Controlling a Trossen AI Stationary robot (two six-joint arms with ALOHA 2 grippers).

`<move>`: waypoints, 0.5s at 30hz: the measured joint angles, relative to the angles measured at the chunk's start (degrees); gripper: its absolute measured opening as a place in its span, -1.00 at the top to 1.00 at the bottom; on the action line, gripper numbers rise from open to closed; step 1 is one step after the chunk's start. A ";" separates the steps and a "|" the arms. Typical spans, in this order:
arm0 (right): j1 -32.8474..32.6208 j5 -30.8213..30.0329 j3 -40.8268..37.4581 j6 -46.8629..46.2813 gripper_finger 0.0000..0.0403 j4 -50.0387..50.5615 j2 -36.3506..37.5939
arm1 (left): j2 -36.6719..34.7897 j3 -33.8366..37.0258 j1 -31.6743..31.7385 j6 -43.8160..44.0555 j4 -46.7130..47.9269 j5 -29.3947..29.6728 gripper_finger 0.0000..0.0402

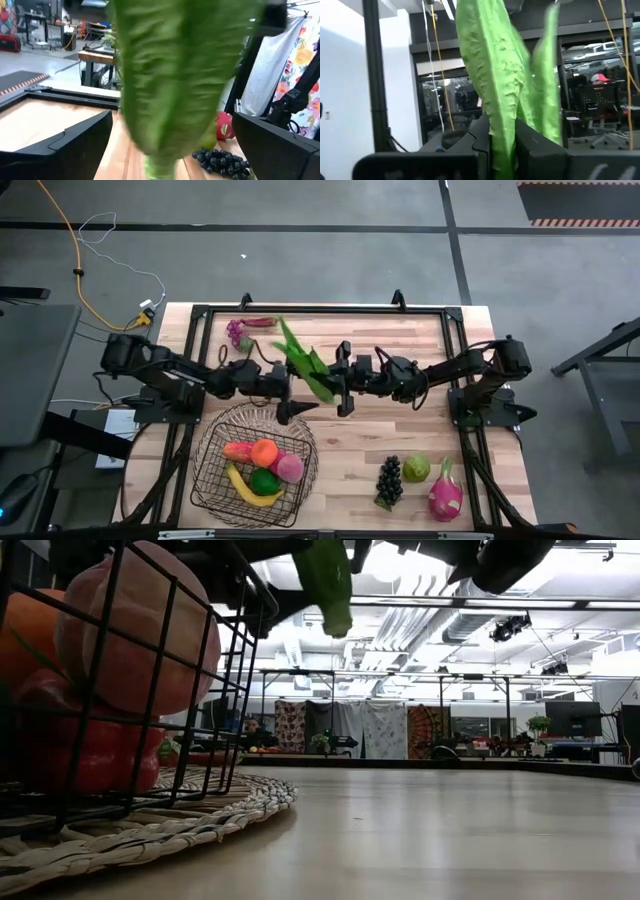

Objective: Build produce basket
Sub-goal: Put the green leaf lettuce into the black wire basket

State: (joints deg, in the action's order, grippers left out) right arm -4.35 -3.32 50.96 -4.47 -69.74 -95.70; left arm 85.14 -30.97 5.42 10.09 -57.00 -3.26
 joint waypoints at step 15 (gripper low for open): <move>-0.64 0.01 0.00 0.42 0.88 0.01 0.00 | 4.05 -4.42 -2.22 -0.16 0.01 -1.38 -0.93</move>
State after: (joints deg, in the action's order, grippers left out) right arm -4.99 -3.31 50.96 -4.05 -69.73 -95.70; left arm 89.19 -35.40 3.20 9.93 -56.99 -4.65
